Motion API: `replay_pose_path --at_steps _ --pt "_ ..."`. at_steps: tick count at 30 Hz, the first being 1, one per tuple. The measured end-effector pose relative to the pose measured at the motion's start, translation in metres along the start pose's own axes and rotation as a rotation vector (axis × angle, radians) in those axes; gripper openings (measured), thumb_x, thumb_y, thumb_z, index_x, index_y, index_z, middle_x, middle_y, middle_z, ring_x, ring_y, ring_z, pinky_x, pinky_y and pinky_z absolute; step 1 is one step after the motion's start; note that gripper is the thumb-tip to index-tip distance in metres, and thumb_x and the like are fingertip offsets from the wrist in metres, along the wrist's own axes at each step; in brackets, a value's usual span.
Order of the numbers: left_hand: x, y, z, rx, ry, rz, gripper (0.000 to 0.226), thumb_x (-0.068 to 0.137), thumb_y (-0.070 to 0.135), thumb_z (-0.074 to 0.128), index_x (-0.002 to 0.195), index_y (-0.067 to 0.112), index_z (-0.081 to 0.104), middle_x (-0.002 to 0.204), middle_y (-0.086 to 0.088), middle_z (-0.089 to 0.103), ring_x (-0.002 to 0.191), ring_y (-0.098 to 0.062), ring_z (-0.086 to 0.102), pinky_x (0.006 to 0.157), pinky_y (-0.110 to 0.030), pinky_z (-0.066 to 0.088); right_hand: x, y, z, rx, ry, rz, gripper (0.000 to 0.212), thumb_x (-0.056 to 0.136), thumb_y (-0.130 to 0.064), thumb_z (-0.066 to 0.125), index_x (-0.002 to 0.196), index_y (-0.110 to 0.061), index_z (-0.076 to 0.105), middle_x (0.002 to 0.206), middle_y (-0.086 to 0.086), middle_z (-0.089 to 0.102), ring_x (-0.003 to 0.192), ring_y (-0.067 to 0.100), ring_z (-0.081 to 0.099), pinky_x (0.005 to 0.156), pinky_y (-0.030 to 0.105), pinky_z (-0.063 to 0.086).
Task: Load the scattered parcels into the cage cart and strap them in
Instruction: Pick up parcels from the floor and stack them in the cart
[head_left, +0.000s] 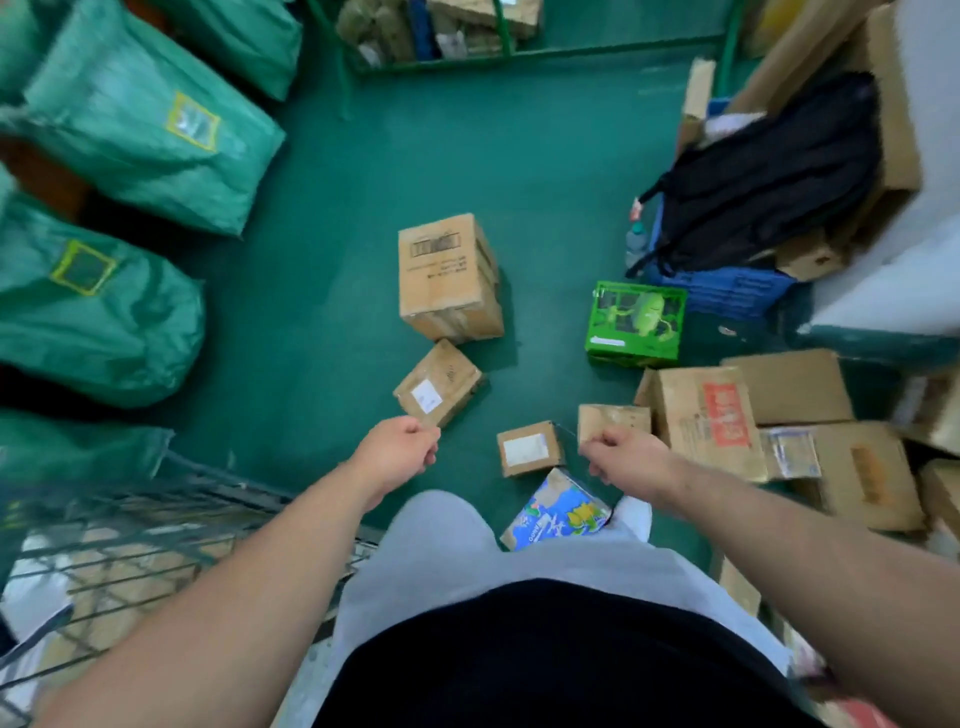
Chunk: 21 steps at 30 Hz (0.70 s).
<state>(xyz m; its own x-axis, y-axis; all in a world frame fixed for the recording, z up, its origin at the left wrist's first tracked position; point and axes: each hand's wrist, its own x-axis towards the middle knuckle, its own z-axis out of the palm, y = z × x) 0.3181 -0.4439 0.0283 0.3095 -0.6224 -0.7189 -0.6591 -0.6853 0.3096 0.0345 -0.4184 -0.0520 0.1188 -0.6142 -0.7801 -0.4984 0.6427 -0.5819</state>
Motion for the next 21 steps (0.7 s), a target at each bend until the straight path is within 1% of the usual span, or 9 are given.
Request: replay_pose_path --at_steps 2,4,6,8,10,12,16,19,21 --pt "0.003 0.012 -0.009 -0.046 0.056 -0.004 0.026 0.101 0.028 0.055 0.087 0.011 0.068 0.090 -0.006 0.074 0.076 -0.017 0.064 0.070 -0.028 0.051 0.018 -0.016 -0.015 -0.058 0.004 -0.037 0.019 0.095 -0.032 0.054 0.087 -0.022 0.069 0.092 0.000 0.073 0.088 0.022 0.068 0.088 0.037 0.057" --pt "0.006 0.020 -0.017 -0.094 0.082 -0.022 0.025 0.100 0.026 0.055 0.086 0.011 0.069 0.090 -0.006 0.074 0.076 -0.018 0.064 0.073 -0.030 0.052 0.031 -0.033 -0.026 -0.061 -0.003 -0.035 0.018 0.095 -0.036 0.056 0.089 -0.025 0.069 0.092 -0.002 0.073 0.092 0.022 0.069 0.093 0.039 0.056" --pt "0.013 0.029 -0.024 -0.101 0.098 -0.036 0.026 0.099 0.029 0.057 0.086 0.010 0.069 0.090 -0.006 0.075 0.076 -0.018 0.063 0.076 -0.032 0.054 0.043 -0.050 -0.033 -0.052 -0.029 -0.034 0.017 0.095 -0.033 0.057 0.090 -0.023 0.069 0.091 -0.001 0.073 0.088 0.020 0.068 0.090 0.039 0.057" --pt "0.026 0.036 -0.032 -0.076 0.108 -0.044 0.028 0.100 0.032 0.057 0.086 0.011 0.069 0.089 -0.005 0.075 0.076 -0.018 0.064 0.070 -0.032 0.053 0.057 -0.067 -0.037 -0.043 -0.052 -0.040 0.016 0.095 -0.029 0.056 0.091 -0.020 0.069 0.089 0.001 0.074 0.083 0.020 0.065 0.083 0.039 0.056" --pt "0.043 0.043 -0.041 -0.049 0.099 -0.062 0.028 0.100 0.035 0.057 0.086 0.013 0.068 0.090 -0.003 0.075 0.077 -0.017 0.064 0.061 -0.028 0.047 0.070 -0.083 -0.041 -0.040 -0.069 -0.040 0.016 0.096 -0.028 0.055 0.094 -0.019 0.068 0.091 0.002 0.074 0.079 0.017 0.063 0.071 0.034 0.052" --pt "0.067 0.048 -0.050 -0.021 0.079 -0.080 0.027 0.099 0.034 0.058 0.082 0.014 0.067 0.088 -0.004 0.075 0.078 -0.019 0.065 0.063 -0.029 0.046 0.083 -0.100 -0.044 -0.038 -0.071 -0.040 0.017 0.097 -0.028 0.054 0.096 -0.019 0.068 0.091 0.000 0.074 0.078 0.015 0.062 0.064 0.028 0.046" --pt "0.134 0.065 -0.070 -0.003 0.013 -0.115 0.025 0.096 0.029 0.057 0.083 0.013 0.070 0.090 -0.007 0.076 0.093 -0.028 0.070 0.086 -0.042 0.055 0.121 -0.132 -0.046 0.009 -0.056 0.011 0.016 0.097 -0.029 0.054 0.094 -0.022 0.068 0.092 -0.002 0.074 0.081 0.012 0.066 0.071 0.028 0.049" --pt "0.207 0.079 -0.085 0.021 -0.031 -0.132 0.027 0.097 0.031 0.056 0.087 0.011 0.071 0.095 -0.009 0.075 0.089 -0.026 0.069 0.084 -0.038 0.053 0.164 -0.158 -0.045 0.029 -0.034 0.079 0.016 0.098 -0.029 0.054 0.097 -0.021 0.068 0.092 -0.002 0.074 0.080 0.011 0.068 0.072 0.030 0.050" --pt "0.270 0.082 -0.093 0.013 -0.066 -0.141 0.027 0.099 0.032 0.054 0.091 0.012 0.070 0.095 -0.007 0.075 0.088 -0.023 0.067 0.082 -0.036 0.051 0.204 -0.173 -0.041 0.034 -0.012 0.134 0.017 0.099 -0.030 0.056 0.095 -0.020 0.069 0.090 -0.002 0.075 0.083 0.017 0.069 0.079 0.032 0.052"
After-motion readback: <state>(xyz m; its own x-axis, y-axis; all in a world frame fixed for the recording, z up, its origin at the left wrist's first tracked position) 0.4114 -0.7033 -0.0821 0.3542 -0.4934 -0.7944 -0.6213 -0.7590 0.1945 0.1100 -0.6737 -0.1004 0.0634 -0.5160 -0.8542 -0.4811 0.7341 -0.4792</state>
